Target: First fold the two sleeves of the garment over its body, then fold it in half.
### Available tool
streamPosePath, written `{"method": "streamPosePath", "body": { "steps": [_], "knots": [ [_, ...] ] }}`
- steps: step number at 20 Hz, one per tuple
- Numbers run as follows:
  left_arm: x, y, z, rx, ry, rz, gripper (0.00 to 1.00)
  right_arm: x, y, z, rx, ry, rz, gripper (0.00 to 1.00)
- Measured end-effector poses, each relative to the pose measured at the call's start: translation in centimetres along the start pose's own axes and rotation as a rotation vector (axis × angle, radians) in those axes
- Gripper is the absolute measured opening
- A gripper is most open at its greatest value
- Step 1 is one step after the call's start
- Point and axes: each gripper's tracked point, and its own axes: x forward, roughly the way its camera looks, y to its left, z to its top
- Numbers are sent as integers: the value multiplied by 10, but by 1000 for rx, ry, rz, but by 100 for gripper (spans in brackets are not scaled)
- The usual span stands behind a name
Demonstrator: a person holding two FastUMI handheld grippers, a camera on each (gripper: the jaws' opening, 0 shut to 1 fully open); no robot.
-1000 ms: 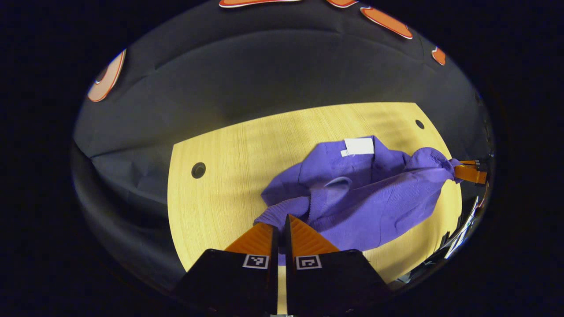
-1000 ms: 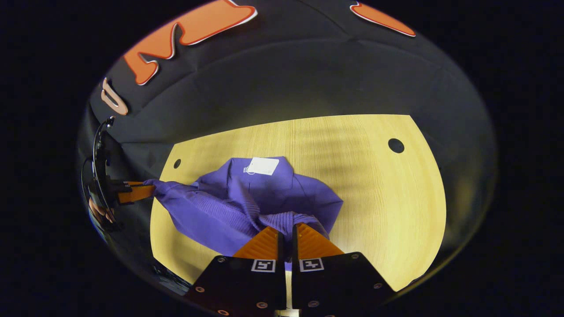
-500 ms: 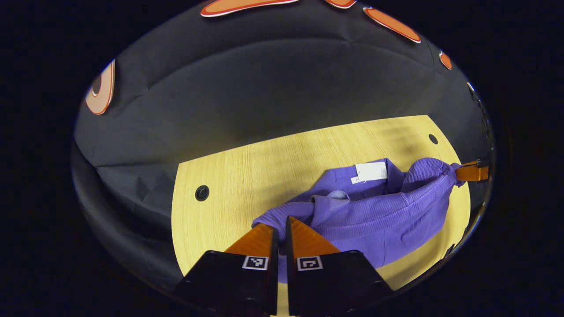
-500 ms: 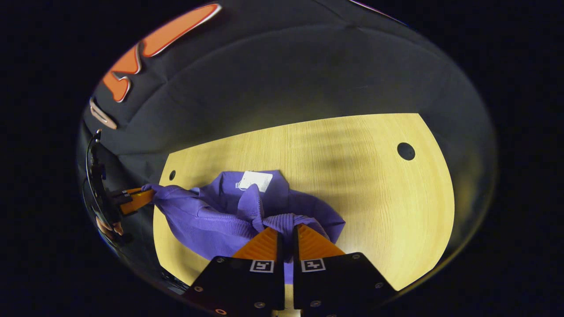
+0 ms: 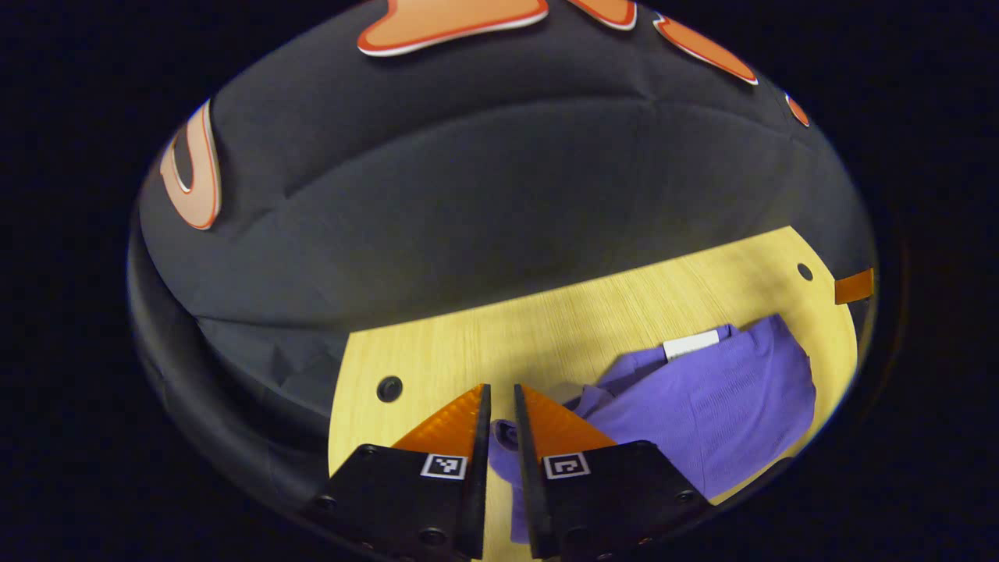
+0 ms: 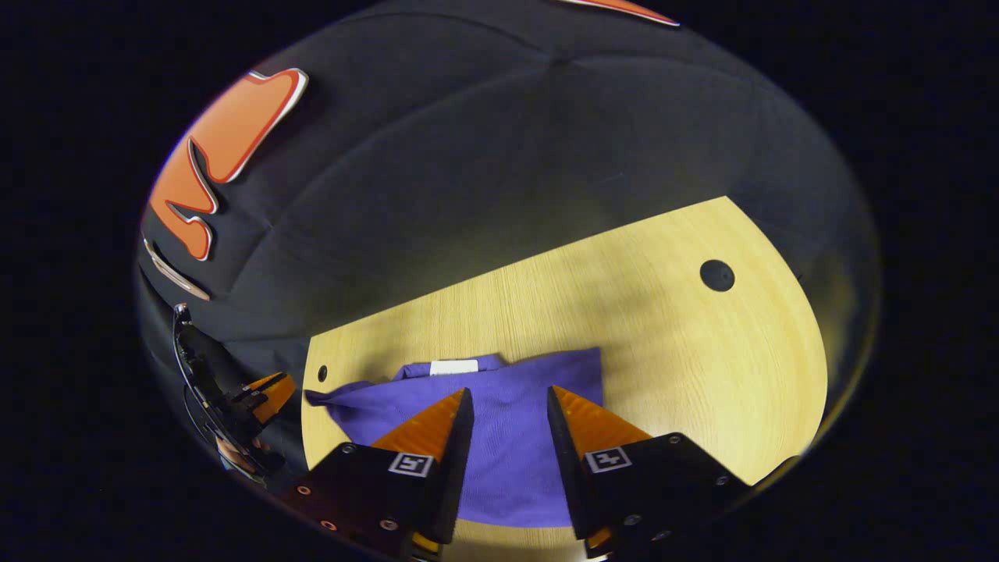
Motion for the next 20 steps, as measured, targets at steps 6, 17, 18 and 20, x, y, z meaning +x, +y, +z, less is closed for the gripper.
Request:
{"method": "streamPosePath", "body": {
  "steps": [6, 17, 18, 20],
  "knots": [
    [-35, -5, 19, -63, -115, -76, 81, -45, 9, 15, -123, -173, -47, 89],
    [-116, -2, 27, -265, -288, -140, 100, -90, 49, -11, -304, -355, -71, 96],
    [-127, -1, 28, -292, -311, -137, 100, -94, 54, -13, -319, -379, -70, 96],
    [-148, 4, 33, -331, -355, -121, 100, -109, 61, -12, -352, -439, -69, 96]
  ]
}}
